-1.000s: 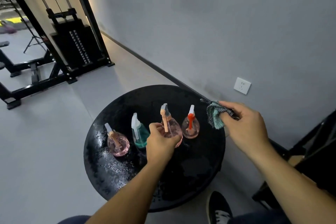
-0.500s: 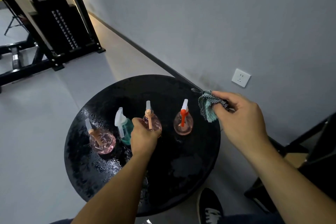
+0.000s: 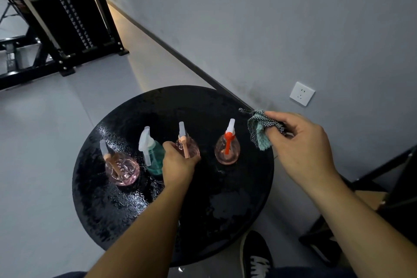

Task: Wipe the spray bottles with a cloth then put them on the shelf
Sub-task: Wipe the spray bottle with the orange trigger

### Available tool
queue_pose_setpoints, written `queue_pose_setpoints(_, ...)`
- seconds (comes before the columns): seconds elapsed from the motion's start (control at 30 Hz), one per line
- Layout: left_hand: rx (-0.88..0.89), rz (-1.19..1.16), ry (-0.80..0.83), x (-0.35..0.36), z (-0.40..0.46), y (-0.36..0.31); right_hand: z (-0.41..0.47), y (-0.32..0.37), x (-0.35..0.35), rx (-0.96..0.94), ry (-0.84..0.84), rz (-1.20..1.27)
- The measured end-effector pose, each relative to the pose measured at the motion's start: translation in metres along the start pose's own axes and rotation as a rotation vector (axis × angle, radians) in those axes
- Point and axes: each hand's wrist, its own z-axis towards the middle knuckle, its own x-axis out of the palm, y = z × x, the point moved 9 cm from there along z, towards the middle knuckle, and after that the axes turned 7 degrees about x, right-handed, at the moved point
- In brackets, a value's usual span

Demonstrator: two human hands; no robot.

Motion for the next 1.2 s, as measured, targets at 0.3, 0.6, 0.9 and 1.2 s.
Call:
queue_pose_setpoints(0.3,0.103,-0.019,0.055,-0.029,-0.027,-0.021,-0.004,0.007,0.007,-0.007,0.004,-0.032)
queue_pose_setpoints(0.6,0.326,-0.007,0.028,-0.074,-0.066,-0.075,-0.026,0.011,-0.006,-0.004,-0.016,-0.032)
queue_pose_setpoints(0.9,0.481,0.094,0.158,-0.039,-0.088,-0.122,-0.027,-0.001,-0.026,0.036,-0.057,-0.036)
queue_pose_setpoints(1.2,0.381,0.189,0.396,0.033,-0.051,-0.111,-0.008,-0.013,-0.034,0.056,-0.074,-0.029)
